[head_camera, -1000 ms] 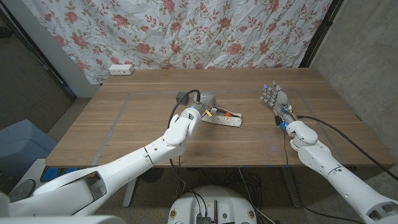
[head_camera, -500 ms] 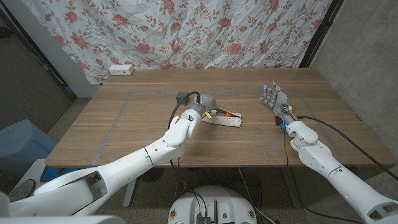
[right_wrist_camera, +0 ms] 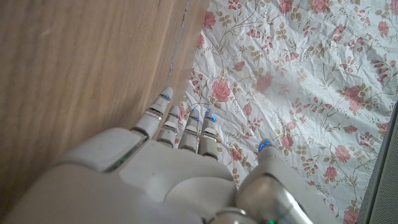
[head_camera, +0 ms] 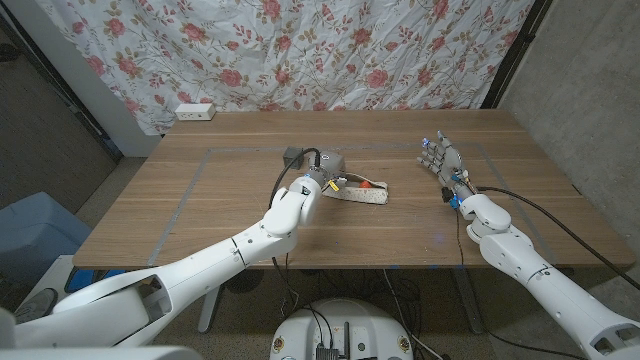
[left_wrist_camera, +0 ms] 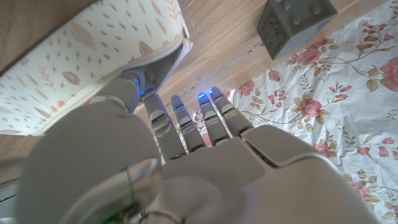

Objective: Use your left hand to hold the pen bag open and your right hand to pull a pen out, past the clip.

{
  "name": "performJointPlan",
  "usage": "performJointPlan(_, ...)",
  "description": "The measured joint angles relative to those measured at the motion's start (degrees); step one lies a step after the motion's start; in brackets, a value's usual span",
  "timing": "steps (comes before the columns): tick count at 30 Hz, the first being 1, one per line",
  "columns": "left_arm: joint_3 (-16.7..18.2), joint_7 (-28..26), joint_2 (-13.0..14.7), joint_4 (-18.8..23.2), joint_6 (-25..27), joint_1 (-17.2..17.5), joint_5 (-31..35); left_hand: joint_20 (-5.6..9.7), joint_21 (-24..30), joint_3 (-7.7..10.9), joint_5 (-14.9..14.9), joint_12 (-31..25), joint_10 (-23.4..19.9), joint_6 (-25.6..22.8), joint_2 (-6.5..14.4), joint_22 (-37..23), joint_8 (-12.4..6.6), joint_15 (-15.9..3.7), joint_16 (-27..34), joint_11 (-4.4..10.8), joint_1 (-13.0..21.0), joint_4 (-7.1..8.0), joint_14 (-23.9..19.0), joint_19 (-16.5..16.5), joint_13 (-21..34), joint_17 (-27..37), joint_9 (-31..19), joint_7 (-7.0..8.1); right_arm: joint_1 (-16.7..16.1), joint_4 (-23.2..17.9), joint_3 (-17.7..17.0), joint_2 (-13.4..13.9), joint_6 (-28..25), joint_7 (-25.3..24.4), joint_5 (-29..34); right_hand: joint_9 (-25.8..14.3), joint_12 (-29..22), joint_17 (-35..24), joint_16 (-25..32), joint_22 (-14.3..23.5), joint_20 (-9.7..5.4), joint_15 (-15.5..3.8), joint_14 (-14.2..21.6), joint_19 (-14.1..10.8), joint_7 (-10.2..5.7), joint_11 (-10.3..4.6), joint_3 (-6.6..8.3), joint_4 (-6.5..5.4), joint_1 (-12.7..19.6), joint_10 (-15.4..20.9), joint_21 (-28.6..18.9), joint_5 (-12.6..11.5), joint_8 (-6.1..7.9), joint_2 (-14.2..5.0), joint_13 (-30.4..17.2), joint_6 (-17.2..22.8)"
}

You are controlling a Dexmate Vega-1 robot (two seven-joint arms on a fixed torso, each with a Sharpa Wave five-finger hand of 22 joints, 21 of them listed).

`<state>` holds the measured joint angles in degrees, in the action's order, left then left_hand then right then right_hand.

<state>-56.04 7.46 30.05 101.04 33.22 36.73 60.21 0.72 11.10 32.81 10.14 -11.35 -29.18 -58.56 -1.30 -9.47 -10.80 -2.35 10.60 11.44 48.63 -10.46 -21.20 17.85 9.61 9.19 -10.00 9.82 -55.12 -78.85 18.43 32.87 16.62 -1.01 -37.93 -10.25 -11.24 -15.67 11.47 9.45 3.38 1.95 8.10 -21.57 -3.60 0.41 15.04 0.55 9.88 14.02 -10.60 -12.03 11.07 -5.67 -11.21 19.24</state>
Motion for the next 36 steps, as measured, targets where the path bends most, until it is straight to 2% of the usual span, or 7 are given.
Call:
performJointPlan(9, 0.15, 0.45, 0.68, 0.97, 0.58, 0.44, 0.06, 0.0, 0.0, -0.3, 0.0, 0.34, -0.29, 1.46, -0.56, 0.0, 0.43, -0.27, 0.0, -0.29, 1.23, -0.23, -0.28, 0.62, 0.15, 0.0, 0.0, 0.41, 0.29, -0.01, 0.19, -0.02, -0.42, -0.21, -0.01, 0.0, 0.0, 0.18, 0.0, 0.0, 0.0, 0.0, 0.0, 0.0, 0.0, 0.0, 0.0, 0.0, 0.0, 0.0, 0.0, 0.0, 0.0, 0.0, 0.0, 0.0)
performJointPlan(24, 1.09, 1.41, 1.58, 2.08, 0.81, 1.11, -0.79, 0.21, 0.0, -2.42, 0.0, 0.77, -0.18, 3.61, -2.74, 0.0, 0.65, -0.31, -0.46, 0.03, 3.35, -0.28, -0.31, 0.83, 0.14, 0.0, -0.28, 0.7, 0.83, 0.08, 0.55, -0.16, -1.17, -0.6, 0.24, 0.0, 0.0, 0.25, 0.0, 0.0, 0.0, 0.0, 0.0, 0.0, 0.0, 0.0, 0.24, 0.24, 0.01, 0.0, 0.0, 0.0, 0.0, 0.0, 0.0, -0.01)
performJointPlan(30, 1.32, 2.15, 1.86, 2.19, 0.76, 1.12, -1.61, 0.21, 0.0, -3.51, 0.0, 0.99, 0.56, 4.77, -4.29, 0.0, 0.65, -0.11, -0.46, 0.32, 3.7, 0.0, -0.08, 0.82, 0.14, 0.0, -0.28, 1.04, 1.06, 0.23, 0.68, -0.2, -1.41, -0.73, 0.39, 0.0, 0.0, 0.51, 0.0, 0.0, 0.0, 0.0, 0.0, 0.0, 0.01, 0.0, 0.24, 0.24, 0.01, 0.0, 0.0, 0.0, 0.0, 0.0, 0.0, -0.01)
performJointPlan(36, 1.41, 2.92, 2.14, 2.19, 0.39, 0.94, -2.48, 0.43, -0.37, -4.28, 0.0, 0.99, 1.35, 6.1, -4.75, 0.0, 0.64, 0.0, -0.46, 0.26, 4.14, 0.31, 0.44, 0.6, 0.13, 0.0, -0.55, 0.74, 1.3, 0.45, 0.77, -0.28, -1.52, -0.76, 0.48, 0.0, 0.0, 0.52, 0.0, 0.0, 0.0, 0.0, 0.0, 0.0, 0.01, 0.0, 0.24, 0.24, 0.01, 0.0, 0.0, 0.0, 0.0, 0.0, 0.0, -0.01)
